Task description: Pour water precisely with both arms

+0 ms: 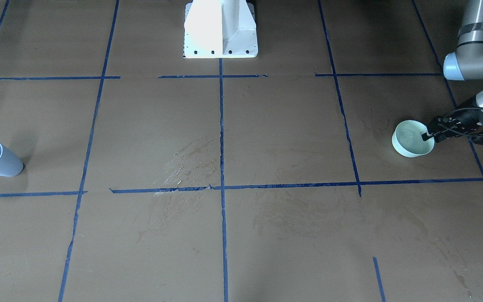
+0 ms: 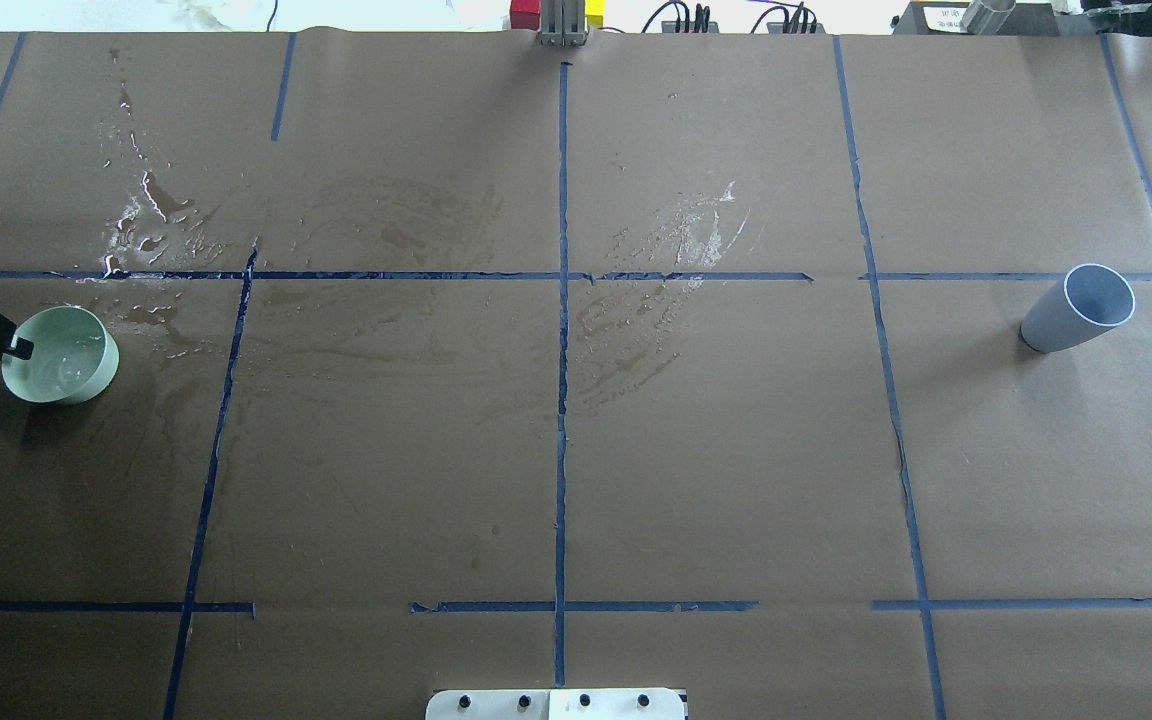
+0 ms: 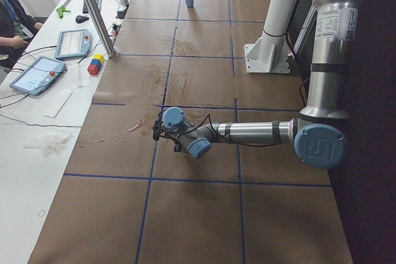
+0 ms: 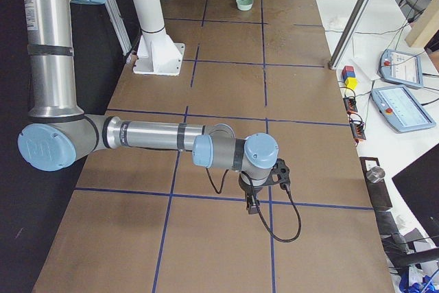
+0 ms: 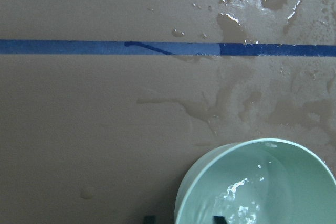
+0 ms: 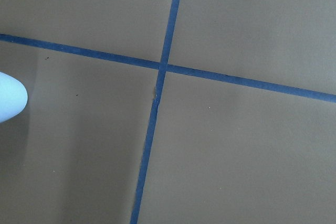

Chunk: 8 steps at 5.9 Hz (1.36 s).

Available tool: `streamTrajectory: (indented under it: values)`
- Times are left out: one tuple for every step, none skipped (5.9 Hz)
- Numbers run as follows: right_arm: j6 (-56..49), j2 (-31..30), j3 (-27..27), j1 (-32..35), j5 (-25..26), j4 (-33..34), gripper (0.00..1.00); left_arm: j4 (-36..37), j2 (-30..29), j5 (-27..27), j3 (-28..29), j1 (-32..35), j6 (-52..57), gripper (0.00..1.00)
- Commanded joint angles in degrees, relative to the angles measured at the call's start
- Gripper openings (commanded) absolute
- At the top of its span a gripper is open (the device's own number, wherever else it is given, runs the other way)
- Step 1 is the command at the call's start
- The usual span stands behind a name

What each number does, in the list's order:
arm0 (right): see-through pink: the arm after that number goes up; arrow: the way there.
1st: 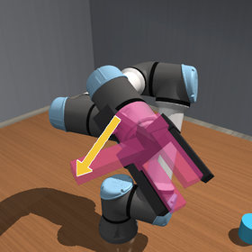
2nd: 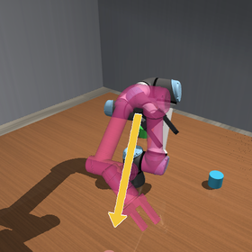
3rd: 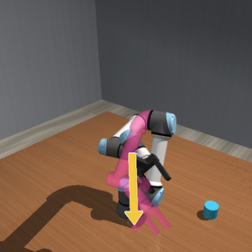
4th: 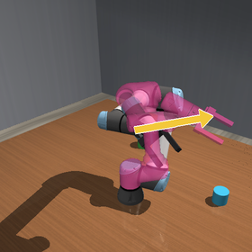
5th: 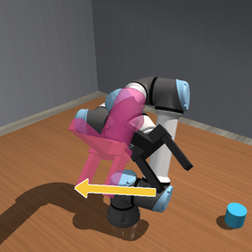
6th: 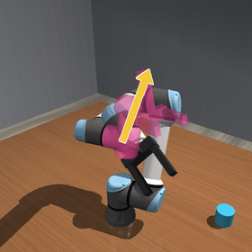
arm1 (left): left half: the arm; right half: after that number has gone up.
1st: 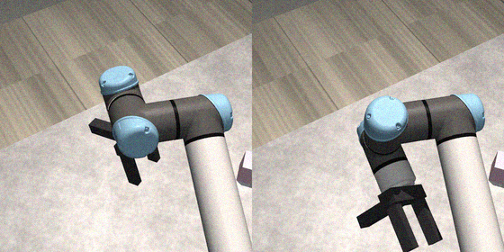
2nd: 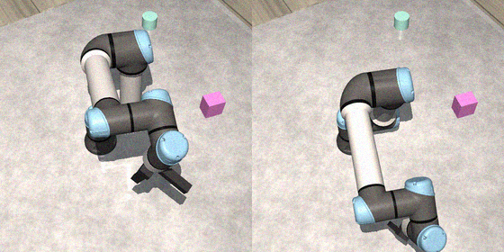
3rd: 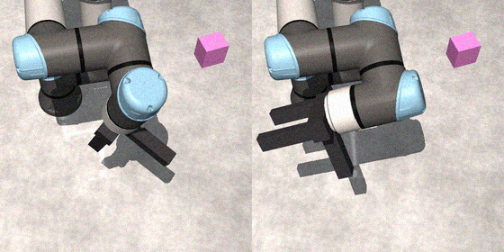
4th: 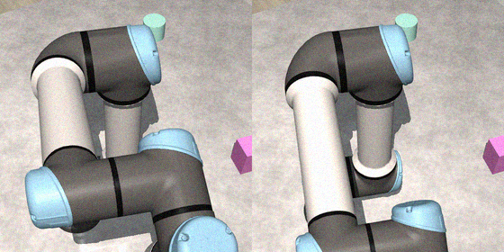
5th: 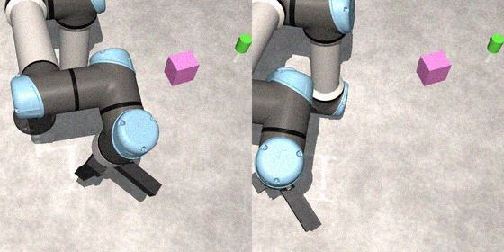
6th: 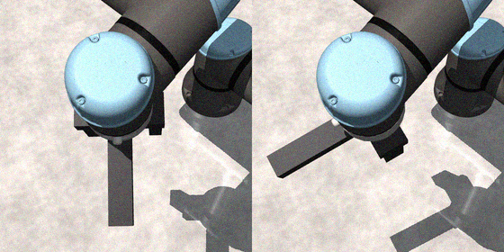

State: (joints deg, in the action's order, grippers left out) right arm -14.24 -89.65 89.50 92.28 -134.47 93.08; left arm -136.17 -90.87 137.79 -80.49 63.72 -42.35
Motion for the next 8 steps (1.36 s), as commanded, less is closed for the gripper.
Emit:
streamTrajectory:
  values:
    - [0.1, 0.0, 0.1, 0.0, -0.1, 0.0, 1.0, 0.1, 0.3, -0.8, -1.8, 0.9, 1.1, 0.99]
    - [0.1, -0.1, 0.0, 0.0, -0.1, -1.1, 1.0, 0.5, 0.5, -0.9, -2.3, 2.5, 4.7, 0.99]
    - [0.1, -0.8, -0.3, 0.0, -0.1, -3.0, 1.0, 4.8, 0.7, -0.9, -2.3, 5.6, 12.9, 0.99]
    - [0.1, -0.8, -0.3, 0.0, -0.1, -3.2, 1.0, 14.5, 0.4, -0.9, -3.2, 10.6, 26.1, 0.99]
    - [0.1, -0.8, -0.2, 0.0, -0.1, -3.3, 1.0, 24.8, 0.3, -0.9, -6.1, 14.6, 36.2, 0.99]
    - [0.2, -0.9, -0.4, 0.0, -0.1, -3.3, 1.0, 36.2, 0.3, -0.9, -8.6, 19.7, 42.1, 1.0]
    - [0.2, -1.0, -0.3, 0.0, -0.1, -3.3, 1.0, 39.3, 0.3, -0.9, -8.6, 22.6, 44.3, 1.0]
    - [0.2, -1.1, -0.4, 0.0, -0.1, -3.3, 1.0, 39.4, 1.5, -0.9, -8.0, 22.7, 44.3, 1.0]
